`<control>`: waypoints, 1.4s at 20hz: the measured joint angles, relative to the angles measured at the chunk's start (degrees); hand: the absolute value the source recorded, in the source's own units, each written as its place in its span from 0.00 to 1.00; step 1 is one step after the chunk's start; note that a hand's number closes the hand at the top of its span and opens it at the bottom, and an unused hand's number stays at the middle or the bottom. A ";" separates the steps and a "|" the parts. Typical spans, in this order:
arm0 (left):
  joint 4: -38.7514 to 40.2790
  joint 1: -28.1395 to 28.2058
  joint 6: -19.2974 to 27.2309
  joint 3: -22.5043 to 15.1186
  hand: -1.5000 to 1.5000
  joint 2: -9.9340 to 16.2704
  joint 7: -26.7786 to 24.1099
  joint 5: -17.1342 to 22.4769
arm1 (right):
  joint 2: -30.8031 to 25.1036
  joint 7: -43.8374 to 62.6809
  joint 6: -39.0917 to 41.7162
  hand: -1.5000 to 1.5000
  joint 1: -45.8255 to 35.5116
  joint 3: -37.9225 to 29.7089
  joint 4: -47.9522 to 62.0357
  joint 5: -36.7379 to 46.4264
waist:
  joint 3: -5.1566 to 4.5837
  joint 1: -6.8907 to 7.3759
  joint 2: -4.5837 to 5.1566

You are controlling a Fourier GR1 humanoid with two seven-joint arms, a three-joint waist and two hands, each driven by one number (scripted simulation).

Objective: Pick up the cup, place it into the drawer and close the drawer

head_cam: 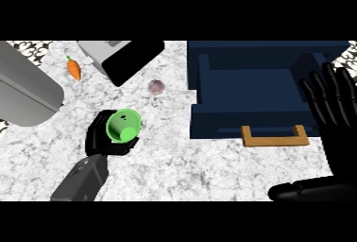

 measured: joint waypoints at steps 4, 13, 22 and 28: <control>-1.72 0.54 1.35 0.14 1.00 0.41 -1.27 -0.17 | 0.39 0.59 -0.80 0.00 -0.32 0.64 -0.54 0.96 | 0.01 0.21 -0.08; -11.33 8.59 -0.27 -1.70 1.00 2.20 -1.22 0.12 | -0.12 1.99 -1.12 0.00 -0.70 -0.21 -0.84 0.60 | 0.07 1.13 -0.41; -30.83 11.64 -2.53 -7.80 1.00 0.63 6.82 0.52 | -0.12 1.33 -1.03 0.00 1.15 -0.59 -1.36 0.99 | 0.17 1.72 -0.76; -50.04 13.67 -0.02 -12.01 1.00 -2.17 20.23 2.75 | -0.64 3.05 -0.80 0.00 1.17 -1.12 -2.57 -0.27 | 0.17 1.72 -0.76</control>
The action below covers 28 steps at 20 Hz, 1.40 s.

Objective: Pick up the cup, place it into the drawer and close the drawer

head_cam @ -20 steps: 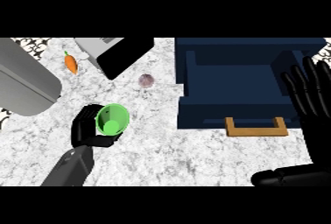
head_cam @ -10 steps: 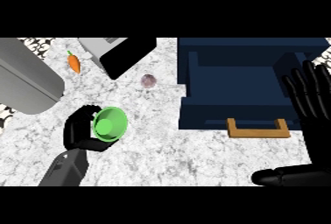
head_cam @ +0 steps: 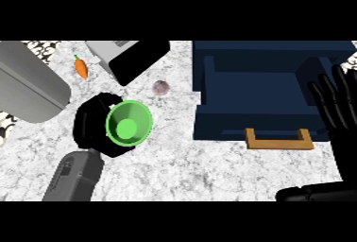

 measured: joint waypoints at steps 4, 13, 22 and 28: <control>-9.28 -1.69 4.57 -1.82 1.00 -1.64 9.18 1.13 | 0.95 -1.34 -0.19 0.00 0.80 1.11 0.41 1.30 | -0.03 -0.34 0.14; -15.31 -12.80 14.49 -4.75 1.00 -3.10 21.39 -0.94 | 0.68 -2.17 0.21 0.00 0.17 0.95 1.47 1.87 | -0.06 -0.93 0.36; -10.41 -25.93 21.87 -6.05 1.00 -3.24 27.96 -3.70 | 0.13 -2.49 1.20 0.00 0.23 -0.55 2.06 -0.15 | -0.05 -1.25 0.43; -1.40 -33.68 23.77 -6.85 1.00 -3.44 28.39 -3.88 | -0.59 -3.45 1.72 0.00 -0.85 -1.55 4.16 -0.06 | -0.07 -1.42 0.51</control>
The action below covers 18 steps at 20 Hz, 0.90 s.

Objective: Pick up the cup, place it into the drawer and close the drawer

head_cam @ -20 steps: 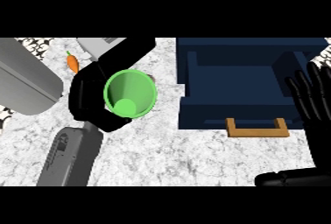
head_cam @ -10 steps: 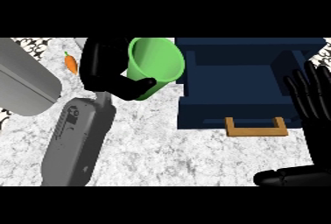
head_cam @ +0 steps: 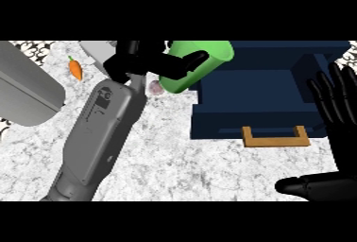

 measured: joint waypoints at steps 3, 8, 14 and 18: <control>5.79 -4.12 1.34 -0.51 1.00 -0.03 -0.97 0.30 | 0.35 -1.15 0.44 0.00 0.98 0.27 0.06 0.06 | 0.01 -0.29 0.05; 14.22 -9.47 5.05 -3.12 1.00 -0.05 -3.37 3.11 | 0.30 -1.52 0.58 0.00 0.30 0.36 0.97 0.32 | 0.01 -0.65 0.15; 24.20 -14.74 8.08 -6.98 1.00 -0.07 -7.31 8.43 | -0.20 -0.96 0.93 0.00 0.42 -0.29 0.40 -0.45 | 0.01 -1.33 0.27; 29.69 -17.58 9.31 -10.12 1.00 -0.06 -8.48 12.21 | -0.09 -0.88 0.70 0.00 -0.73 -0.25 1.35 -0.42 | 0.02 -1.76 0.38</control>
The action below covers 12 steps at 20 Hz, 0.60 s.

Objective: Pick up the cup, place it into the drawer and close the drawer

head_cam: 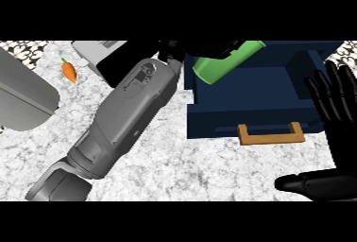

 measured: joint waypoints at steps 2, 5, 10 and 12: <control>3.19 -1.36 0.47 -1.52 1.00 0.01 -1.10 1.64 | 0.33 -0.22 0.00 0.00 -0.20 0.73 -0.09 0.37 | 0.01 -0.61 0.16; 6.62 -2.57 0.68 -4.50 1.00 -0.01 -2.38 4.05 | 0.78 -0.20 -0.26 0.00 -1.08 1.66 0.34 0.95 | 0.01 -1.20 0.33; 10.15 -4.09 1.60 -9.58 1.00 0.00 -3.47 6.87 | 0.01 -0.51 0.92 0.00 -1.83 0.90 1.36 -0.45 | 0.03 -2.00 0.49; 11.54 -4.66 2.20 -11.24 1.00 0.00 -3.59 7.73 | -0.16 -0.25 1.14 0.00 -2.15 0.86 1.31 -0.85 | 0.05 -2.56 0.64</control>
